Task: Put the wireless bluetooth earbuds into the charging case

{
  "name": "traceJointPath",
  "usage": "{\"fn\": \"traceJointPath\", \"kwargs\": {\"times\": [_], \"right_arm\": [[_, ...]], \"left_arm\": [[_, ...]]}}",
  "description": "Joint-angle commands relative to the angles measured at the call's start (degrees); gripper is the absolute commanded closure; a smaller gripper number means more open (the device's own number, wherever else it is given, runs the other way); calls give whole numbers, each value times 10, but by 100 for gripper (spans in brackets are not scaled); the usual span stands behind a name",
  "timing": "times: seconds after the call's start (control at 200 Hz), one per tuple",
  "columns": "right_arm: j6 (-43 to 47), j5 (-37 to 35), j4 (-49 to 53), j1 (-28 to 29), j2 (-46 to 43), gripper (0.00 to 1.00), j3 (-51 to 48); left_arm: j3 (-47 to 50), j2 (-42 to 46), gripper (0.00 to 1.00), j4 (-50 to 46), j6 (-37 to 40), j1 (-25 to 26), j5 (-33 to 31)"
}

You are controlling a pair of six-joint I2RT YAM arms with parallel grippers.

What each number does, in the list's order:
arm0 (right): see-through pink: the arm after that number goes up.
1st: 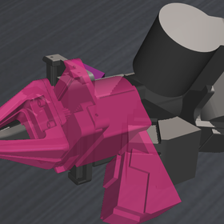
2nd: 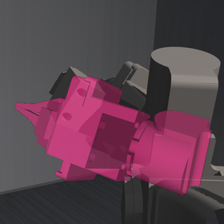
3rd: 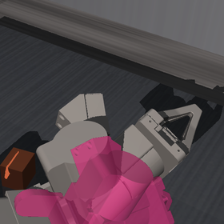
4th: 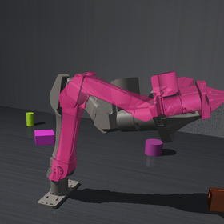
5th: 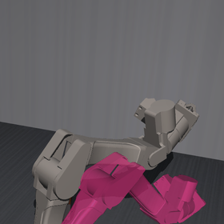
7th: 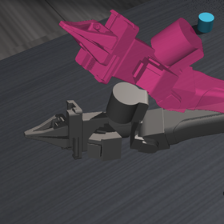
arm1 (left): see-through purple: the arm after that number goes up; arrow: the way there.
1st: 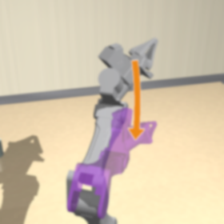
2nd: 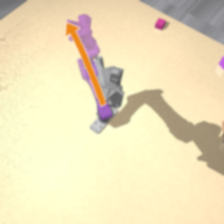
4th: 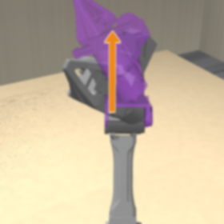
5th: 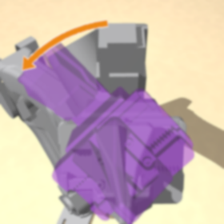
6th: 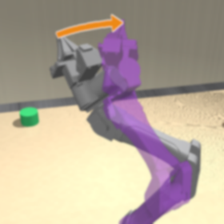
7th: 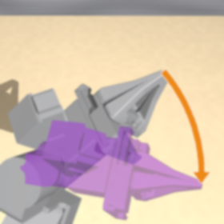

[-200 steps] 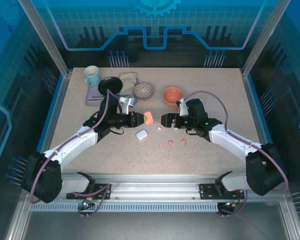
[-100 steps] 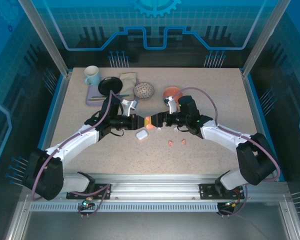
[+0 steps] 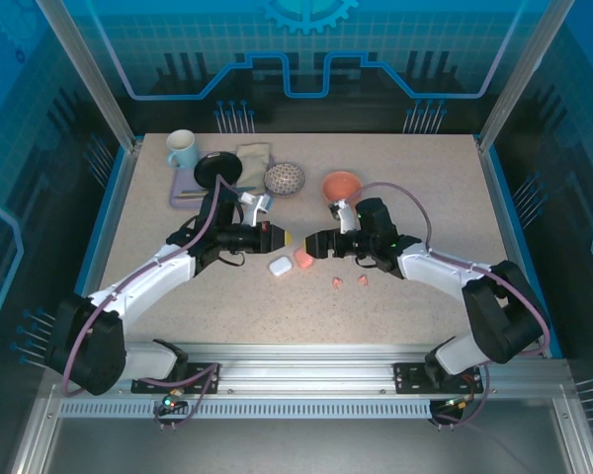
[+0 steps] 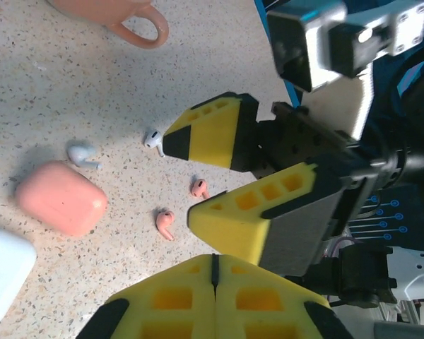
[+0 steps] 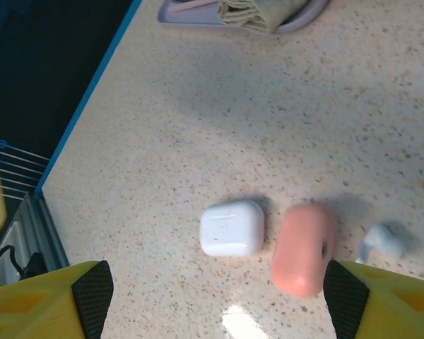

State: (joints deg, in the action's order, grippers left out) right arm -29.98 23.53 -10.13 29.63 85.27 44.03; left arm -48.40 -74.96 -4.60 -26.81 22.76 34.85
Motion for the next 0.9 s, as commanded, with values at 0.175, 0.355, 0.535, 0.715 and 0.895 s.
{"fn": "traceJointPath", "kwargs": {"times": [0.175, 0.355, 0.535, 0.715, 0.895], "right_arm": [[-37, -59, 61, -8, -3, 20, 14], [-39, -122, 199, 20, 36, 22, 103], [-151, -182, 302, 46, 98, 20, 166], [-219, -195, 322, 104, 146, 20, 210], [-245, -199, 349, 163, 207, 19, 273]], "left_arm": [[11, 1, 53, 13, -21, 0, -57], [50, 42, 13, 25, -93, -17, -209], [41, 25, 1, 7, -170, -75, -227], [1, 1, 1, -62, -194, -87, -232], [-19, 12, 1, -116, -200, -123, -248]]}}
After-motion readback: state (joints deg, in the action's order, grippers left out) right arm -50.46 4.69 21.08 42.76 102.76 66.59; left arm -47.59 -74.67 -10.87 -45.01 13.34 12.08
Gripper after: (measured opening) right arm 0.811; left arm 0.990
